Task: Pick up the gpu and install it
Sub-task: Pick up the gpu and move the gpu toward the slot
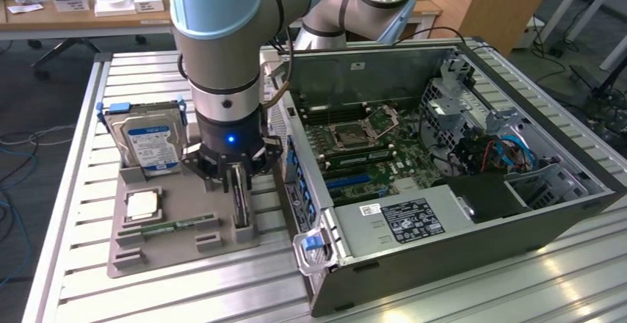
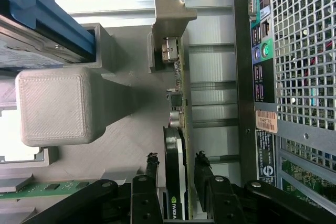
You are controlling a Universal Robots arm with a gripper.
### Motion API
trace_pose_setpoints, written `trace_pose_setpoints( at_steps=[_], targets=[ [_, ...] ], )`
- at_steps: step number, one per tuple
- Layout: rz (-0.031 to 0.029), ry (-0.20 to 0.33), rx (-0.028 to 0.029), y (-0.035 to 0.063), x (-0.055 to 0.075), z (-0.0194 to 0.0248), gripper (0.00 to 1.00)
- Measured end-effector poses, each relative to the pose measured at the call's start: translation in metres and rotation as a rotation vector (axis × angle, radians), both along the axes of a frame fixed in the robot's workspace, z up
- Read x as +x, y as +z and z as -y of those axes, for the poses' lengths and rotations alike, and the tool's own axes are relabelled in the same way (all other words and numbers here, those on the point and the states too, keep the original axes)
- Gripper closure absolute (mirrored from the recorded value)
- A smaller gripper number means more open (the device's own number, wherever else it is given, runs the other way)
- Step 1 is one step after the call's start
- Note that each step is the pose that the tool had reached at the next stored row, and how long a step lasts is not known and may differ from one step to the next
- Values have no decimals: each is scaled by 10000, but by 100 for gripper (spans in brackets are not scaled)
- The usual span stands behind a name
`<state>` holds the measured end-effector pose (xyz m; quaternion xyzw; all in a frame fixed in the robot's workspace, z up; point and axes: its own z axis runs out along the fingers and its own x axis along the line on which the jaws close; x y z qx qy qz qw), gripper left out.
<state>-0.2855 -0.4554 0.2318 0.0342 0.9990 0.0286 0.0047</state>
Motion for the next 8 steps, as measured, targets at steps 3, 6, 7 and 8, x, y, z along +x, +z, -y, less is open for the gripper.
trace_pose_setpoints(
  at_steps=[3,6,7,8],
  targets=[
    [0,1,1,0,0,0,58],
    [0,0,1,0,0,0,66],
    [0,1,-1,0,0,0,72],
    [0,1,0,0,0,0,72]
  ],
)
